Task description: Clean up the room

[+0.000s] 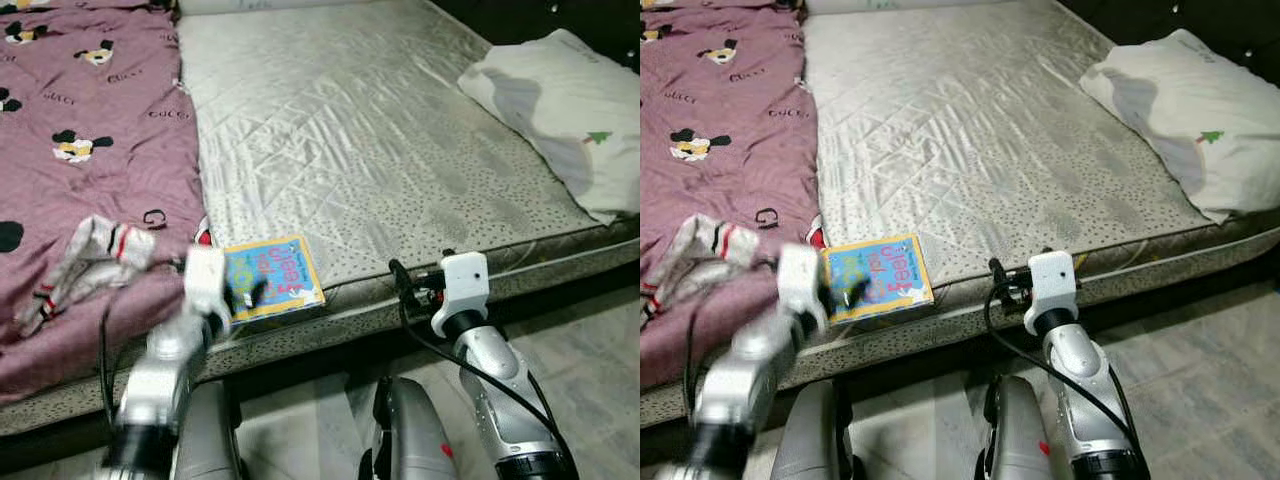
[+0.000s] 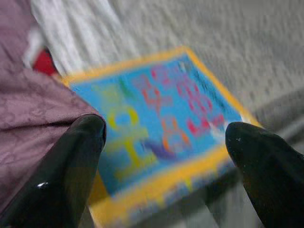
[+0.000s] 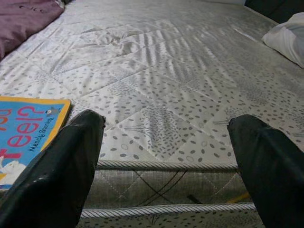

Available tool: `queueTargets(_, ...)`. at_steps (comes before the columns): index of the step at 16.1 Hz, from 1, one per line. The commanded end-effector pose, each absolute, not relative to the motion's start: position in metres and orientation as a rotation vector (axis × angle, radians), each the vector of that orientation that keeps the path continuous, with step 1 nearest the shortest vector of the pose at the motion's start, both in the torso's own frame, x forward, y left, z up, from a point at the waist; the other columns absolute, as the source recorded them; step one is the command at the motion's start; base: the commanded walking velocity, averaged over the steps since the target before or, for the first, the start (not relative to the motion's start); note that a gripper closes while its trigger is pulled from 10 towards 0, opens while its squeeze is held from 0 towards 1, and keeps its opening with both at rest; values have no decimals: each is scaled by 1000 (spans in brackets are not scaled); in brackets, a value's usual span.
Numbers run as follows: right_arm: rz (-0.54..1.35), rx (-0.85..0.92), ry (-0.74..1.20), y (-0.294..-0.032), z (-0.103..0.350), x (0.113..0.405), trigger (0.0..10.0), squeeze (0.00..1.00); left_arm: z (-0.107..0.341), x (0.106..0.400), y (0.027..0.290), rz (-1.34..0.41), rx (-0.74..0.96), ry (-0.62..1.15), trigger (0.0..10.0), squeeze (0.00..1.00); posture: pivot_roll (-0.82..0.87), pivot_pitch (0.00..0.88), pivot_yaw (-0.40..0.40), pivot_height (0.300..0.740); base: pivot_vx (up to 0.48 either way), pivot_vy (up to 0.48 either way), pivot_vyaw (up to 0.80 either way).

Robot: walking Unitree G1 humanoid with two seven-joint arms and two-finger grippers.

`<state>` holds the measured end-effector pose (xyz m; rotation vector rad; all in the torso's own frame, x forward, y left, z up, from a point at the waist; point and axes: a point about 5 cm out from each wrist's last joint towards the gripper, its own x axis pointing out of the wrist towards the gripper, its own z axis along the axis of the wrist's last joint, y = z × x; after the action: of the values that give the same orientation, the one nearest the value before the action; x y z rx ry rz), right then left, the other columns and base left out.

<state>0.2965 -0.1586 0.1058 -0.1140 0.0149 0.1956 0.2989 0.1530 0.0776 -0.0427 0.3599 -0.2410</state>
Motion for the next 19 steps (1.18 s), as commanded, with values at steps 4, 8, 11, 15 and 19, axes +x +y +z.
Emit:
queueTargets(4,188,-120,24,-163,102,299,10000,0,85,272,138,-296,-38,345,10000,0,-31,93,-9,555,0,0,0)
queueTargets(8,194,-127,24,-163,101,301,10000,0,112,276,125,-456,-15,272,10000,0,-29,81,-17,555,0,0,0)
queueTargets(11,188,-127,8,-162,104,305,10000,0,126,324,165,-187,-25,213,10000,0,-40,69,-22,555,0,0,0)
queueTargets(15,187,-130,-9,-160,108,306,10000,0,112,352,174,-136,-27,294,10000,0,-58,66,-22,555,0,0,0)
queueTargets(19,177,-137,-17,-163,109,303,10000,0,82,357,175,-129,-48,451,10000,0,-79,67,-16,555,0,0,0)
